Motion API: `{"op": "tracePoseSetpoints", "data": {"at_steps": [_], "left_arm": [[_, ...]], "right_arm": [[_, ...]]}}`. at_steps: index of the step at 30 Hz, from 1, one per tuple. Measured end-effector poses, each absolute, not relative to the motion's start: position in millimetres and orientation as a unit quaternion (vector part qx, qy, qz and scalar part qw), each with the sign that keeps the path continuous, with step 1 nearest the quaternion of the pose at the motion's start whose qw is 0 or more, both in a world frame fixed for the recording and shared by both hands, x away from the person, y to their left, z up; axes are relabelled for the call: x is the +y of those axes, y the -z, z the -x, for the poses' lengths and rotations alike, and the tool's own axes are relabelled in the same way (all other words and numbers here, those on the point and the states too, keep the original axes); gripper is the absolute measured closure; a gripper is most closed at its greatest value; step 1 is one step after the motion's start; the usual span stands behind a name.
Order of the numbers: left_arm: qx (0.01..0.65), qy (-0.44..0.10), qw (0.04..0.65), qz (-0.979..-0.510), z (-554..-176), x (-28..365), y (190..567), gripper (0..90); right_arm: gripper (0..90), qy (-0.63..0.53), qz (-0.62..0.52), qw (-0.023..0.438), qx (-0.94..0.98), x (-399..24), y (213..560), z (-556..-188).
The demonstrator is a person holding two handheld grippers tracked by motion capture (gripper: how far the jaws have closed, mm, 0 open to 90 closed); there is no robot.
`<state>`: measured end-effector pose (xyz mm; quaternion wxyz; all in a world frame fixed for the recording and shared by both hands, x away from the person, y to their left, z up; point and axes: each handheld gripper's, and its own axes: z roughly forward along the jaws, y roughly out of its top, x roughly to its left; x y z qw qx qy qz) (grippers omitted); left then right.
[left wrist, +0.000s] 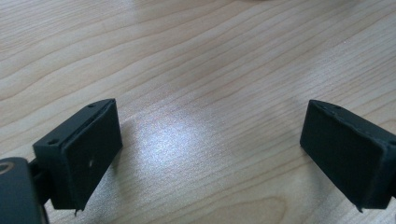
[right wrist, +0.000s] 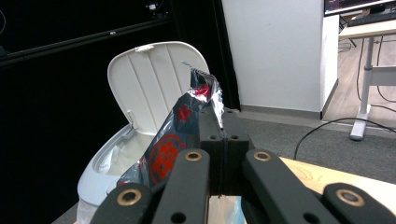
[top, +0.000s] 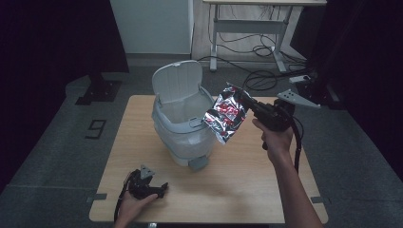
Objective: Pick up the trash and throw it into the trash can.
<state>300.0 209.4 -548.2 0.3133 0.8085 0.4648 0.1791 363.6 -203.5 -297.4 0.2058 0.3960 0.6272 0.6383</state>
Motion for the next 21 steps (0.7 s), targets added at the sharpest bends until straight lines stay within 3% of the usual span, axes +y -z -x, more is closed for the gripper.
{"op": "tracePoseSetpoints", "data": {"at_steps": [21], "left_arm": [[0.462,-0.178,0.314,-0.81,-300,210,548,5.1]], "right_arm": [[90.0,-0.638,-0.401,0.212,0.623,-186,287,-386]]}}
